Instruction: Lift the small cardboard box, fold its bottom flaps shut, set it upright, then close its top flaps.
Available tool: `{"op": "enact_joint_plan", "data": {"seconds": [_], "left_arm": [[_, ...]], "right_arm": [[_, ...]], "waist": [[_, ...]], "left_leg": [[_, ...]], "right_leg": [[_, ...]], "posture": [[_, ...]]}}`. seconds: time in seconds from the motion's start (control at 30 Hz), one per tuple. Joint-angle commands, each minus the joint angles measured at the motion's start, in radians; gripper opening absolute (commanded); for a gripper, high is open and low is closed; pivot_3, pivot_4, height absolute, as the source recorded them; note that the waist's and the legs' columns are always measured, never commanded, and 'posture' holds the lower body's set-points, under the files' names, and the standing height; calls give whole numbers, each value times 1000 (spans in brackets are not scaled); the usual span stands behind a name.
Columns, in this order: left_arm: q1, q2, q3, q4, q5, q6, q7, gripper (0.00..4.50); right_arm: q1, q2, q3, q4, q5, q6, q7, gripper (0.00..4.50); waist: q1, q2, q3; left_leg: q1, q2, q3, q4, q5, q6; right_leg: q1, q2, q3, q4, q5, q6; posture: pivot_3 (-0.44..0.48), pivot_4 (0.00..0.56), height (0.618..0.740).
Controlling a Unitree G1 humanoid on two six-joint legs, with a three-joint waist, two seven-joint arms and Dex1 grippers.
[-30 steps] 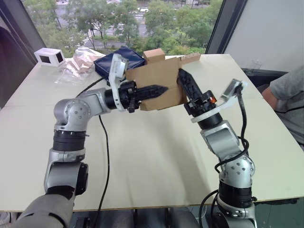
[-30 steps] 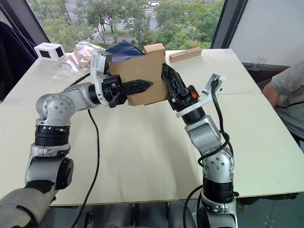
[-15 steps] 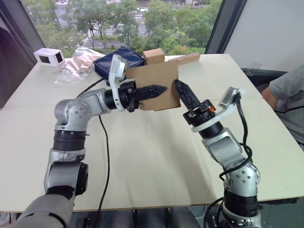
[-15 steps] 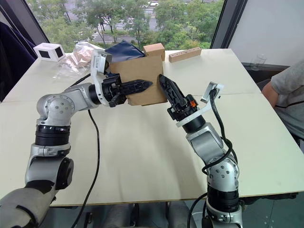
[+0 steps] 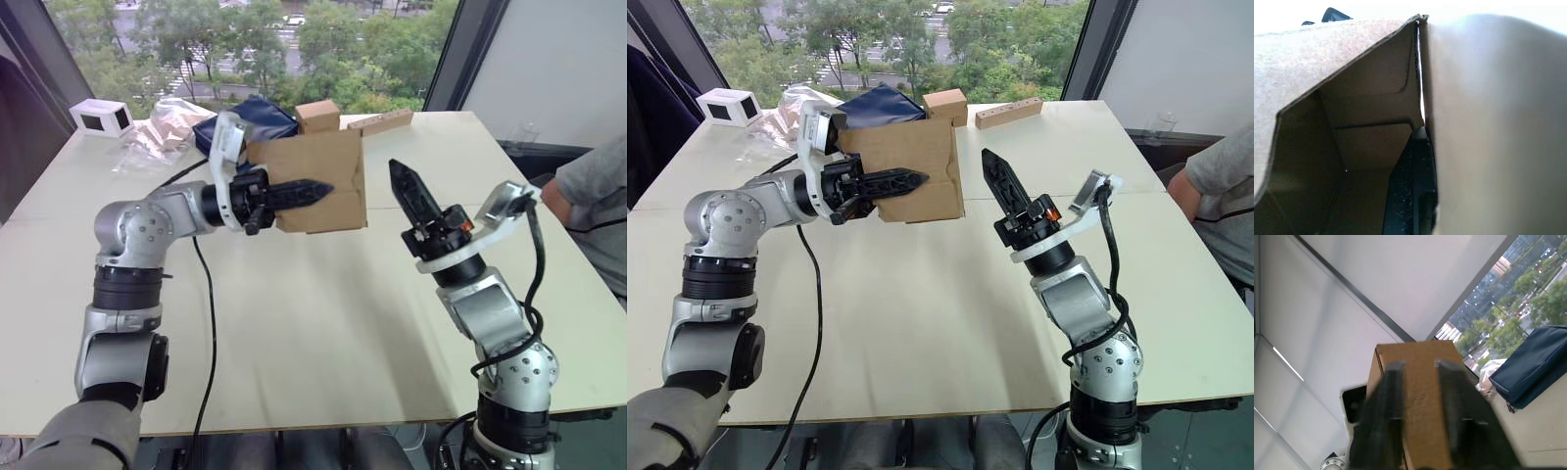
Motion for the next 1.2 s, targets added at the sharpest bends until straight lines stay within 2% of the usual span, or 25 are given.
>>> {"op": "enact_joint_plan", "data": {"seconds": [0.03,0.33,0.93,1.1,1.2], "left_arm": [[-10,8,15,-34,-20,-2,-9,0],[-24,11,-13,-19,11,-21,-32,0],[-36,-2,-42,-34,26,-15,-48,0],[-49,6,-61,-10,64,-31,-70,0],[-61,19,-73,-3,87,-40,-84,0]], "right_arm": [[2,-10,-3,-50,7,-14,6,72],[14,-111,63,-99,15,70,30,72],[-13,-88,151,-75,-29,93,44,72],[-23,-146,130,-79,-67,113,59,72],[-5,-206,73,-92,-50,116,64,72]], "waist": [[0,0,0],[1,0,0],[1,0,0],[2,0,0],[3,0,0]], "left_leg": [[0,0,0,0,0,0],[0,0,0,0,0,0],[0,0,0,0,0,0],[0,0,0,0,0,0],[0,0,0,0,0,0]], "right_leg": [[0,0,0,0,0,0],[0,0,0,0,0,0],[0,0,0,0,0,0],[0,0,0,0,0,0],[0,1,0,0,0,0]], "posture": [[0,150,740],[0,150,740],[0,150,740],[0,150,740],[0,150,740]]}}
